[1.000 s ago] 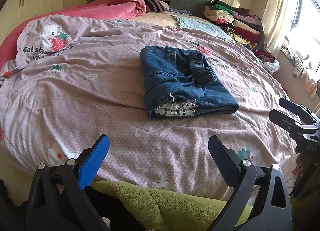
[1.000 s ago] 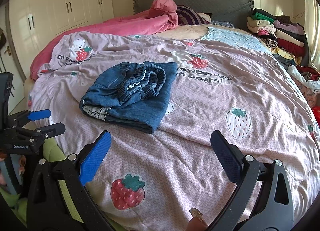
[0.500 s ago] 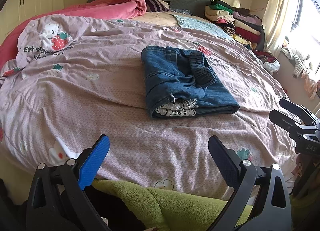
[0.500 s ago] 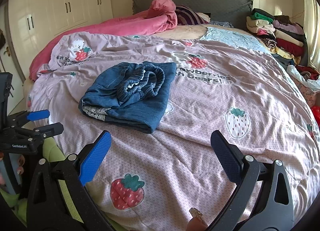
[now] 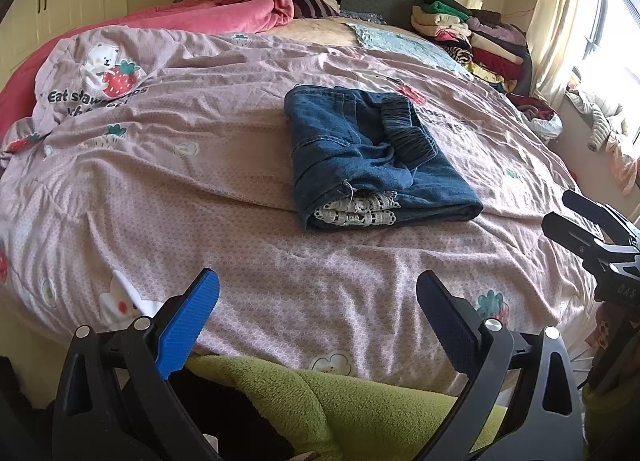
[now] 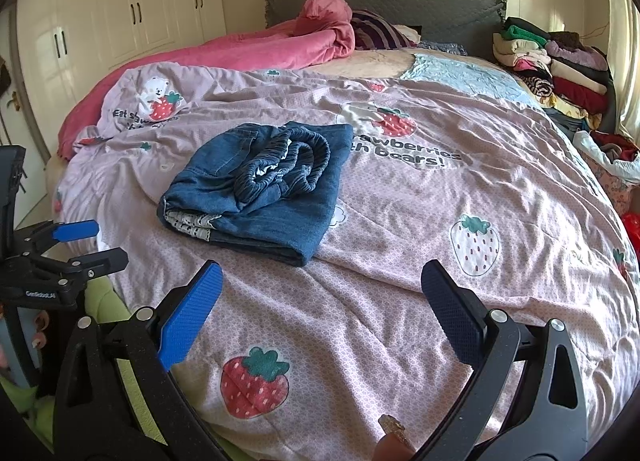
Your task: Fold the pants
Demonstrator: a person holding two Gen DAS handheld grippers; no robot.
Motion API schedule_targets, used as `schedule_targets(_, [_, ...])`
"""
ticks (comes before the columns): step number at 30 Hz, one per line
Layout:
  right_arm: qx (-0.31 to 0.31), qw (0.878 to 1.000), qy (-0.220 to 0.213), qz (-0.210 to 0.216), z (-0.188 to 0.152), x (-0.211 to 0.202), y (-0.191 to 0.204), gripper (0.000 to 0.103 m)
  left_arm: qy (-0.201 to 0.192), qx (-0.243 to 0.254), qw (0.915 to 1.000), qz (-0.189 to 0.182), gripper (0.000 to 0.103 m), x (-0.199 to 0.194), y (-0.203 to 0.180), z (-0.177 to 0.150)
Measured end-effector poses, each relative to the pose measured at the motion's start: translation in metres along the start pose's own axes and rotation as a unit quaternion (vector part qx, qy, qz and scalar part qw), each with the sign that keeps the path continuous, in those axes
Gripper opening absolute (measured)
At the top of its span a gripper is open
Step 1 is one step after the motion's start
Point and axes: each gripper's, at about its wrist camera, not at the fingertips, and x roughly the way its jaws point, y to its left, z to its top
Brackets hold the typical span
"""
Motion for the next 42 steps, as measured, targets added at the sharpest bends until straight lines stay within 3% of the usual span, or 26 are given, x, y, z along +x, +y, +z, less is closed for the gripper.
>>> schedule_targets(24, [-0.001,1.0,0.002,-0.006,0.002,-0.002,-0.004,0.094,0.006,-0.002,0.9999,0.009,0.098,0.002,0.006,0.003])
schedule_targets(30, [0.003,1.0,0.003,-0.01,-0.001,0.0,-0.006,0.094,0.007,0.0,0.9996,0.027,0.099,0.003,0.008,0.004])
schedule_targets(36, [0.029,0.999,0.008,-0.026,-0.005,0.007,-0.036,0.094,0.013,-0.048,0.9984,0.027,0.098,0.012,0.037,0.01])
schedule_targets(38, [0.042,0.998,0.009,-0.041,-0.005,0.009,-0.054,0.094,0.014,-0.058,0.997,0.049,0.098,0.02,0.054,0.02])
schedule_targets(42, [0.096,0.99,0.017,-0.1,-0.008,0.017,-0.128,0.094,0.031,-0.094,0.9871,0.126,0.098,0.052,0.115,0.051])
